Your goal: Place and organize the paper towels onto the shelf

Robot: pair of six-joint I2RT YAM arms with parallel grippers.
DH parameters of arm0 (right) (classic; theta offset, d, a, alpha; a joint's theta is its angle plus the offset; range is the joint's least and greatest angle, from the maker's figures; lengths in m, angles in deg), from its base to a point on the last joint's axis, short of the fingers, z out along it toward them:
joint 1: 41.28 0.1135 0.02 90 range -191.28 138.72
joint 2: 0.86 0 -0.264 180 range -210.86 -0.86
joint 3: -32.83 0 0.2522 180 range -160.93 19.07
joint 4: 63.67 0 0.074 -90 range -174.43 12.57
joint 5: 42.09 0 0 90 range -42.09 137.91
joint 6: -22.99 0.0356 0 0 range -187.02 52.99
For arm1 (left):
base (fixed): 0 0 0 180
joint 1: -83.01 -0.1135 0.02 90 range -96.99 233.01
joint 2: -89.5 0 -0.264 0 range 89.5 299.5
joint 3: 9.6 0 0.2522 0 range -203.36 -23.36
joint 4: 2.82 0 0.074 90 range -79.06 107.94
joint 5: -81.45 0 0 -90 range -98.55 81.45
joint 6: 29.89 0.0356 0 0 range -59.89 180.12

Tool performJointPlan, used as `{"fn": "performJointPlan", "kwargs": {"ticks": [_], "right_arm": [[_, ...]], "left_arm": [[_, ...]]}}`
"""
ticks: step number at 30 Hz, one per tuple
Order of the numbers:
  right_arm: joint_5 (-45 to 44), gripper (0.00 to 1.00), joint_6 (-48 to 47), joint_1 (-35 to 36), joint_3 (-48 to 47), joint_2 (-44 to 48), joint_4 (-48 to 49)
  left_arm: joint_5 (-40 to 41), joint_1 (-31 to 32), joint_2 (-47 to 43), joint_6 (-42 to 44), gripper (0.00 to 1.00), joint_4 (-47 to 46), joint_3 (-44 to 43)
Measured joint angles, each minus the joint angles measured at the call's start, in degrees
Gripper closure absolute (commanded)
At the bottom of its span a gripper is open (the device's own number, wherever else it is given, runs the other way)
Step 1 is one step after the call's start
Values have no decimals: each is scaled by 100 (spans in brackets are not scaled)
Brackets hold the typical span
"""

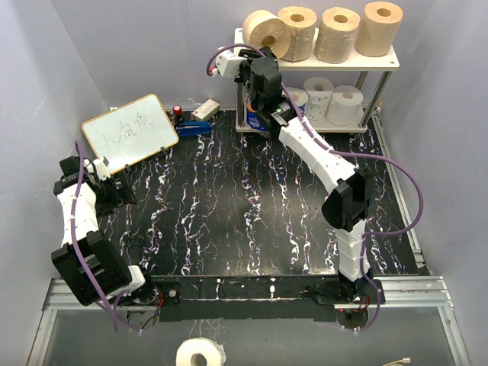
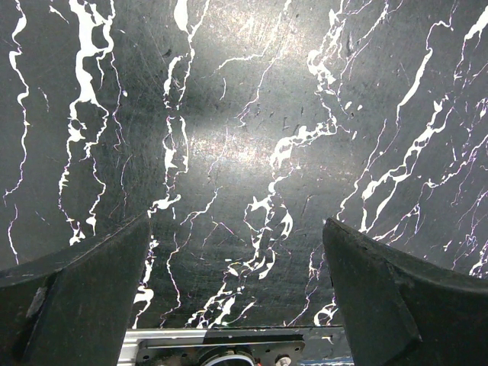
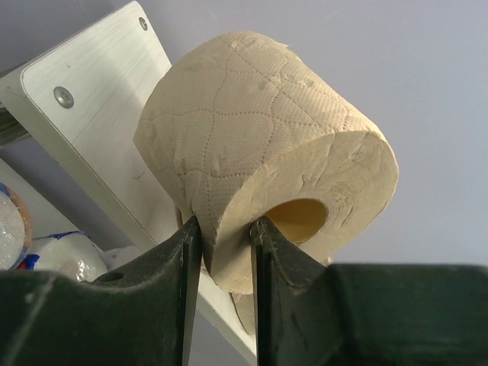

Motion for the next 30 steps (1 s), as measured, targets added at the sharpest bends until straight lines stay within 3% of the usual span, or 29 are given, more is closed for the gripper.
{"fn": "performJointPlan", "kwargs": {"ticks": [25, 26, 27, 28, 30], "right_arm": [[-7, 63, -76, -76, 22, 0, 339], [-39, 54, -79, -76, 20, 0, 363], [-83, 23, -76, -72, 22, 0, 393], [-166, 4, -52, -57, 22, 0, 422], [-461, 2, 44, 26, 133, 59, 621]], "left_arm": [[-4, -37, 0, 0, 7, 0, 0], [-7, -37, 0, 0, 7, 0, 0], [-7, -37, 0, 0, 7, 0, 0], [-7, -37, 0, 0, 7, 0, 0], [-4, -37, 0, 0, 7, 0, 0]]}}
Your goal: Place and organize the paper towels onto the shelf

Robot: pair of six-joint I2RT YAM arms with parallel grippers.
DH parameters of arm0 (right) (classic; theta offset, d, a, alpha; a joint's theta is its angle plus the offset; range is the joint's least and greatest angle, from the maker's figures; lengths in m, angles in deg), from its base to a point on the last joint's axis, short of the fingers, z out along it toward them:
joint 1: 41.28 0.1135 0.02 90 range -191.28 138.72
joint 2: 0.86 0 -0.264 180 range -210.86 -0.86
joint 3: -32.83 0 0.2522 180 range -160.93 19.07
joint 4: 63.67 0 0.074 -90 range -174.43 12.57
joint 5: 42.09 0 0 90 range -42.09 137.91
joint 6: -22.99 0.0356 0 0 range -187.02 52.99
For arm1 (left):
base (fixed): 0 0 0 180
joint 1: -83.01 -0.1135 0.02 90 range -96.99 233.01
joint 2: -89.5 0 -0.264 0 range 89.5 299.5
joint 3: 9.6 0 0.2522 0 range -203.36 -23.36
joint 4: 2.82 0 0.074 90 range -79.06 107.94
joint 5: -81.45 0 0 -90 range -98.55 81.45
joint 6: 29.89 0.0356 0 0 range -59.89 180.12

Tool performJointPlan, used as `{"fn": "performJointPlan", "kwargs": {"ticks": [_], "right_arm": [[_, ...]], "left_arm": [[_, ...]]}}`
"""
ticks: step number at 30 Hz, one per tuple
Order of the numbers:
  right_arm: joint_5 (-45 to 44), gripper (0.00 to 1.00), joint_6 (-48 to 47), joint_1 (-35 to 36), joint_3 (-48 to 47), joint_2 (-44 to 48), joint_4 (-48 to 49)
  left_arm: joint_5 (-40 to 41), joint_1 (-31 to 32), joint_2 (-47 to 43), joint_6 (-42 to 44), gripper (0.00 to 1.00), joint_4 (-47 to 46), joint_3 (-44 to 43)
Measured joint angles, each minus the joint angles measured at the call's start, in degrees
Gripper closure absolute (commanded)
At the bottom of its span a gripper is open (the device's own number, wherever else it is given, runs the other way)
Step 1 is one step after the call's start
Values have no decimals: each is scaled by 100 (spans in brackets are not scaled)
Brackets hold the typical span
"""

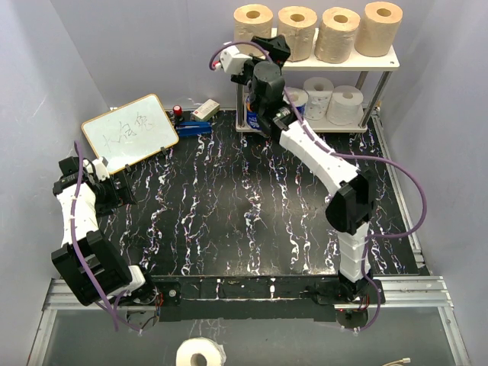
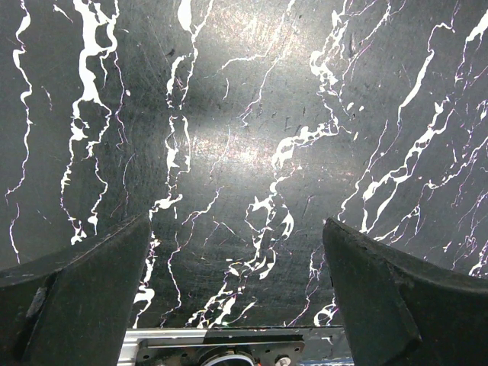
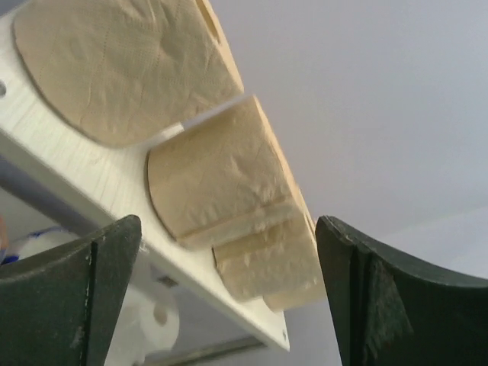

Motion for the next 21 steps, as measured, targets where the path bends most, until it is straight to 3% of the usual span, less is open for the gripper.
{"fn": "performJointPlan", "kwargs": {"ticks": [4, 7, 10, 12, 17, 21], "right_arm": [[-645, 2, 212, 564, 1805, 1023, 988], [-1189, 2, 1388, 1447, 3239, 2044, 1797], [-1233, 2, 4035, 2031, 2957, 2743, 289], [-1226, 2, 5434, 1888, 2959, 3274, -361], [-1196, 2, 8207, 1373, 4614, 4962, -1235], [-699, 2, 9809, 1510, 5792, 5458, -1825]], "left_arm": [[2, -52, 0, -2, 7, -2, 0], [2, -120, 2, -2, 7, -4, 0], [7, -157, 2, -4, 7, -7, 0], [17, -173, 0, -7, 6, -7, 0], [61, -179, 0, -9, 6, -33, 0], [122, -181, 0, -24, 6, -46, 0]]}}
